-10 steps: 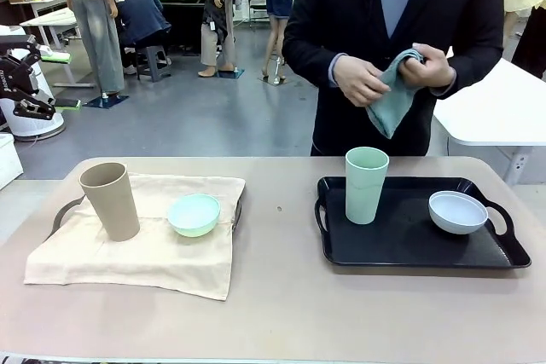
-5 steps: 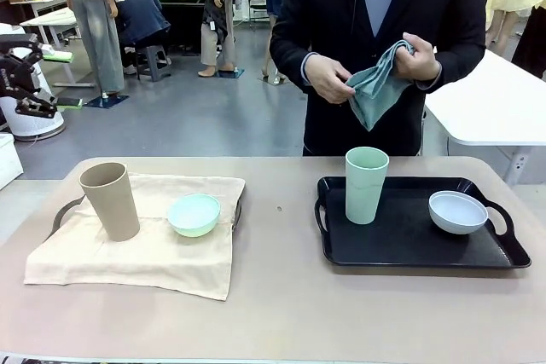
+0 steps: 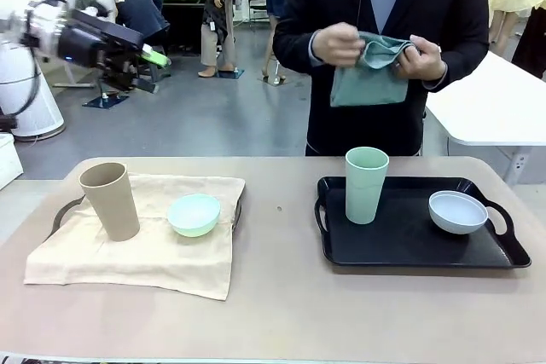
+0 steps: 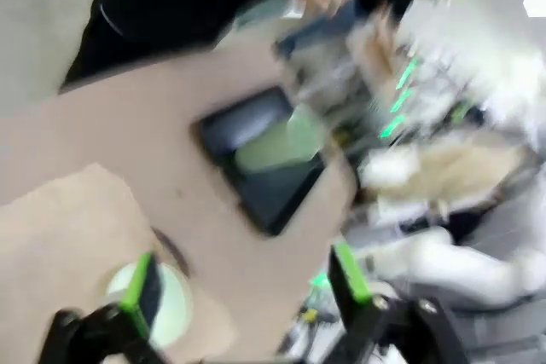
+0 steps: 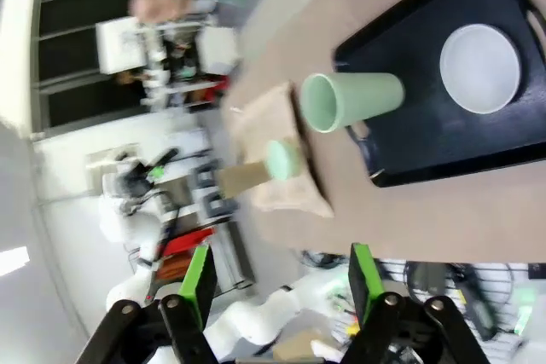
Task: Set up a tray with a mat and arrange the tableware.
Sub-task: Pick up the Picnic Bowl and Reusable plastic cup from the Handle tray in front of the human's position and hold them in the air.
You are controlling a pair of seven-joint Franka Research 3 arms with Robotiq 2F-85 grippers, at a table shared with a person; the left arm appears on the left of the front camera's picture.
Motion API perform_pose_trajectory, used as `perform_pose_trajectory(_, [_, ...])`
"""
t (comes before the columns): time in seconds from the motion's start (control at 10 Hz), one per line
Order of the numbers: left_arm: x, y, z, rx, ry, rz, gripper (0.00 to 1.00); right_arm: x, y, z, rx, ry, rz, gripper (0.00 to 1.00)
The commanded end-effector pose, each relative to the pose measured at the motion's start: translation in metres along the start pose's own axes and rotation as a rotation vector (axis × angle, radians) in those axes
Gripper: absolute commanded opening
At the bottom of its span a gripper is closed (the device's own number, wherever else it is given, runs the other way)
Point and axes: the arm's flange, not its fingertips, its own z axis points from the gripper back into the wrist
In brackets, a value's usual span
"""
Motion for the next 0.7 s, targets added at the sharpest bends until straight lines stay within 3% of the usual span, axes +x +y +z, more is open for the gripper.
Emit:
perform_pose_trajectory(0.0, [0.008,0.008,-0.060,0.190,0.062,-0.366,1.00,0.016,-0.013,-0.022,-0.250,0.009,-0.102,0.81])
perform_pose_trajectory(0.2, [-0.014,-0.010,-0.133,0.237,0.180,-0.780,1.00,0.021,-0.026,-0.033,-0.441,-0.076,-0.118,0.81])
perform_pose_trajectory(0.4, [-0.037,-0.034,-0.179,0.201,0.085,-1.138,1.00,0.023,-0.031,-0.042,-0.454,-0.066,-0.118,0.81])
perform_pose_trajectory(0.5, [-0.041,-0.041,-0.175,0.192,-0.077,-1.274,1.00,0.022,-0.039,-0.040,-0.378,-0.026,-0.136,0.81])
perform_pose_trajectory(0.6, [-0.022,-0.034,-0.177,0.187,0.264,-0.796,1.00,0.024,-0.032,-0.037,-0.469,-0.082,-0.099,0.81])
